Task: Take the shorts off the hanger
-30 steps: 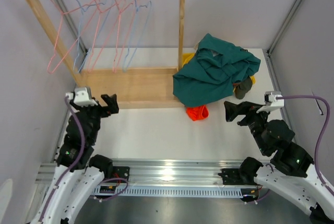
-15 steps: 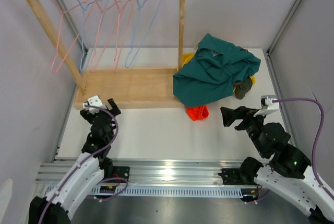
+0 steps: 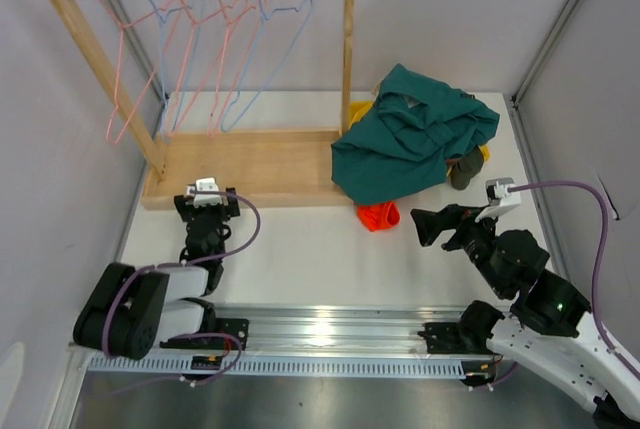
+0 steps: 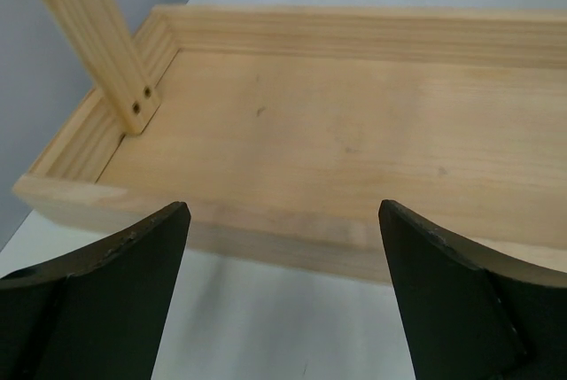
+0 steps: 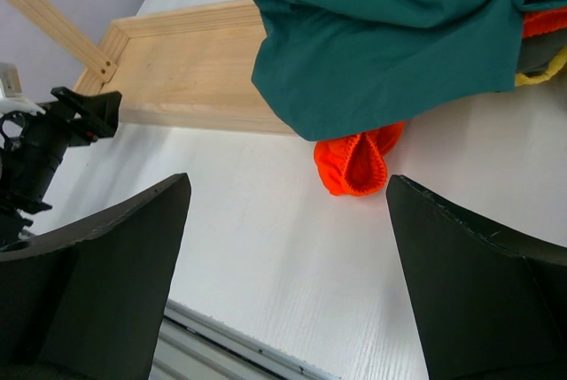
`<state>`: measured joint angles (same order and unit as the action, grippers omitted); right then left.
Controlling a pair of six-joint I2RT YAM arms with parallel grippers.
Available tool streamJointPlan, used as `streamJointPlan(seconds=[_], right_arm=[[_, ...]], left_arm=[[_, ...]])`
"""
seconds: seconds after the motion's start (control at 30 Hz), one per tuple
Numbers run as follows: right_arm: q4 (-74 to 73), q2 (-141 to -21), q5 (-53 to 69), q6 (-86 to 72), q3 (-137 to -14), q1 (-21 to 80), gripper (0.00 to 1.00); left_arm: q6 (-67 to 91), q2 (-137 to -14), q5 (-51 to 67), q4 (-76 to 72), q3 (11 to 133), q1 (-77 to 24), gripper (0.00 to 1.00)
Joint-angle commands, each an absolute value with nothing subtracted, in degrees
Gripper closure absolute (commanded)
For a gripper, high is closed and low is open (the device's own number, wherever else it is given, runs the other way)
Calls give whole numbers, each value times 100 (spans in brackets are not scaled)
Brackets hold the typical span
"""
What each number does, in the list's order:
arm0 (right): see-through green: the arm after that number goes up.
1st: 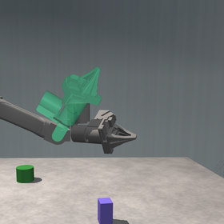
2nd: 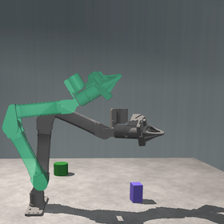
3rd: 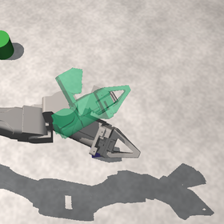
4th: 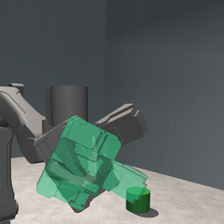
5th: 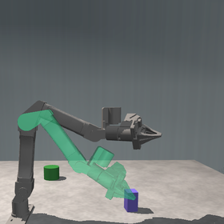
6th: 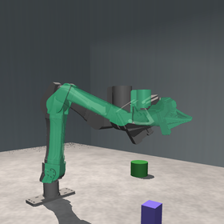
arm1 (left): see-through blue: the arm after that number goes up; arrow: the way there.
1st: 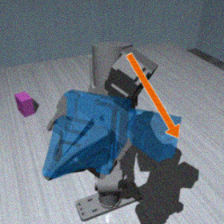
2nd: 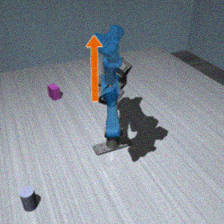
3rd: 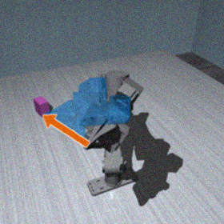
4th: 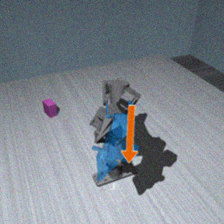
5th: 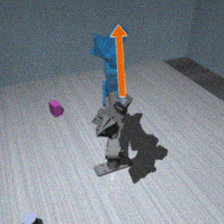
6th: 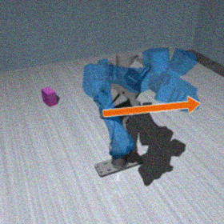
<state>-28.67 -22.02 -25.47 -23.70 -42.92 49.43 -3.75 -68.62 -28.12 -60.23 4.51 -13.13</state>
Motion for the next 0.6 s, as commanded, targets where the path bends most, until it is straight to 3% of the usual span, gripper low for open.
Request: streamJointPlan(seconds=[0.0, 0.1, 0.13, 0.2, 0.57], right_arm=[[-2523, -2434, -2285, -2259, -4579, 4966, 1], [-2357, -2627, -2241, -2172, -4579, 4966, 1], [-2303, -2671, -2241, -2145, -4570, 4966, 1], [-2233, -2847, -2285, -2092, -4632, 4983, 1], [-1732, -3532, -3189, -1293, -5150, 4975, 1]], left_arm=[[-527, -8052, -1539, -8449, 273, -862, 6], [-431, -7681, -1460, -7001, 781, -800, 2], [-465, -7821, -1476, -7475, 808, -774, 1], [-317, -7647, -1678, -6954, 844, -765, 1], [-334, -7726, -1679, -7269, 791, -765, 1]])
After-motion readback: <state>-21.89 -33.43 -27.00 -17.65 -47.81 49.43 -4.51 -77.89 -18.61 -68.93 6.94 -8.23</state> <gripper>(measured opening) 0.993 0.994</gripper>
